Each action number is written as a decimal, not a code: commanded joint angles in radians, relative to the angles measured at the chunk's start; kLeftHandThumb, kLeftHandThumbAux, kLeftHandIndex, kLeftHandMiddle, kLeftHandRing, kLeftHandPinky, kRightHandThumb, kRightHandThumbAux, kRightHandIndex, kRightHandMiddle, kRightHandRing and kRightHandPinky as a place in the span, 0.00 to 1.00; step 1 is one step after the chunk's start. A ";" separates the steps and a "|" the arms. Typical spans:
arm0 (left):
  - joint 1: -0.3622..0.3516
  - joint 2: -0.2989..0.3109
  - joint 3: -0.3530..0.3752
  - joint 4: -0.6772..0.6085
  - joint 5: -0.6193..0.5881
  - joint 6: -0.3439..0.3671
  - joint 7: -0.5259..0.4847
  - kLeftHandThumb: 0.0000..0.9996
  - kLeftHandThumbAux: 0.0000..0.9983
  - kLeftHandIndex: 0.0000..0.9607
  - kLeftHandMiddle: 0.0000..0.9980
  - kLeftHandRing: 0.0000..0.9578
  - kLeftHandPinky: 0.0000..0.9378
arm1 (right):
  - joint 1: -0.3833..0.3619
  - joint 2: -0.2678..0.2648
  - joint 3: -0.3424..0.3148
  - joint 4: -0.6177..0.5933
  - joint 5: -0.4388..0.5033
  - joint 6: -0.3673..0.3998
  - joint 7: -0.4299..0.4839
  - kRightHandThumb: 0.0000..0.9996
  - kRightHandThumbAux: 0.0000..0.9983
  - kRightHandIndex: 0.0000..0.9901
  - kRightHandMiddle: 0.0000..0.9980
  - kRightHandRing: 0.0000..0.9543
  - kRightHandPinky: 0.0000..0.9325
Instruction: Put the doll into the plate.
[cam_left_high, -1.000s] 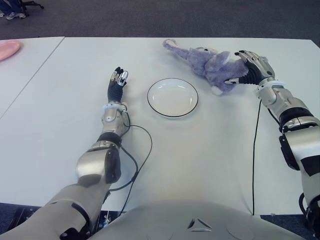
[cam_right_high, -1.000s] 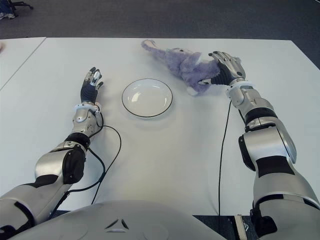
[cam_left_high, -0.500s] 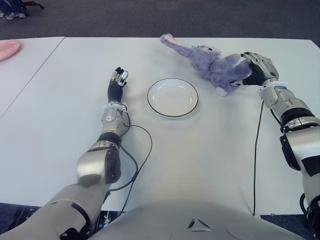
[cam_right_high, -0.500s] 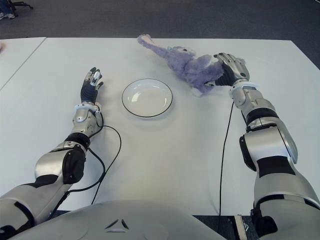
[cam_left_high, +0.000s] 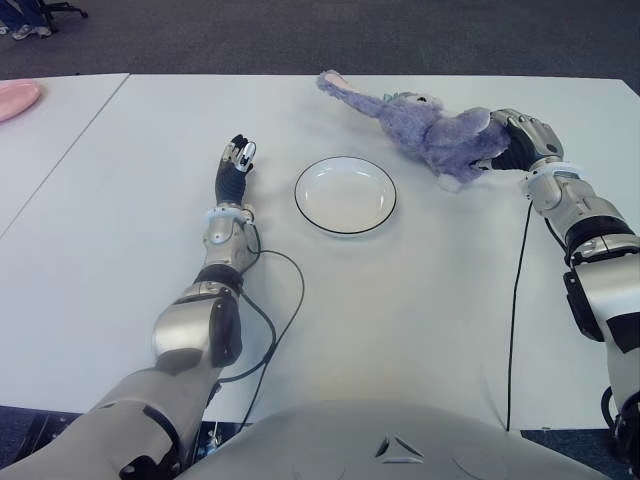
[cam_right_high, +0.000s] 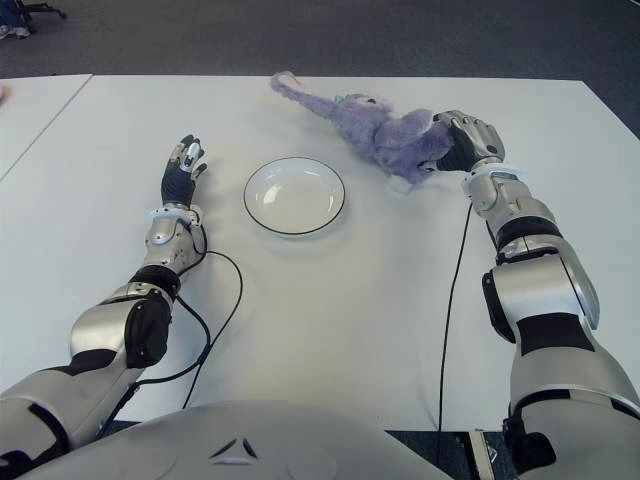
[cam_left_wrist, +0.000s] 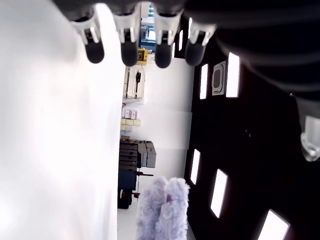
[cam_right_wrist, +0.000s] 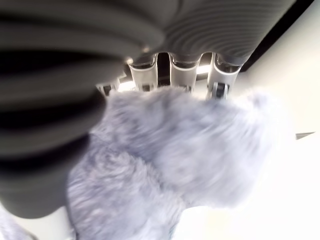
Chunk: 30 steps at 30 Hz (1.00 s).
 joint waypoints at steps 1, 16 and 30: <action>0.169 -0.070 0.004 0.122 0.002 0.127 0.012 0.00 0.41 0.12 0.10 0.09 0.09 | 0.029 0.000 -0.014 0.004 0.026 -0.033 0.005 0.62 0.74 0.40 0.60 0.65 0.71; 0.167 -0.075 0.026 0.121 -0.025 0.128 -0.009 0.00 0.40 0.11 0.11 0.10 0.09 | 0.029 0.007 -0.069 -0.005 0.095 -0.061 0.052 0.70 0.72 0.44 0.83 0.85 0.88; 0.171 -0.073 0.012 0.122 -0.014 0.122 -0.003 0.00 0.41 0.11 0.11 0.10 0.10 | 0.035 0.000 -0.066 -0.022 0.102 -0.126 0.012 0.71 0.72 0.45 0.85 0.88 0.89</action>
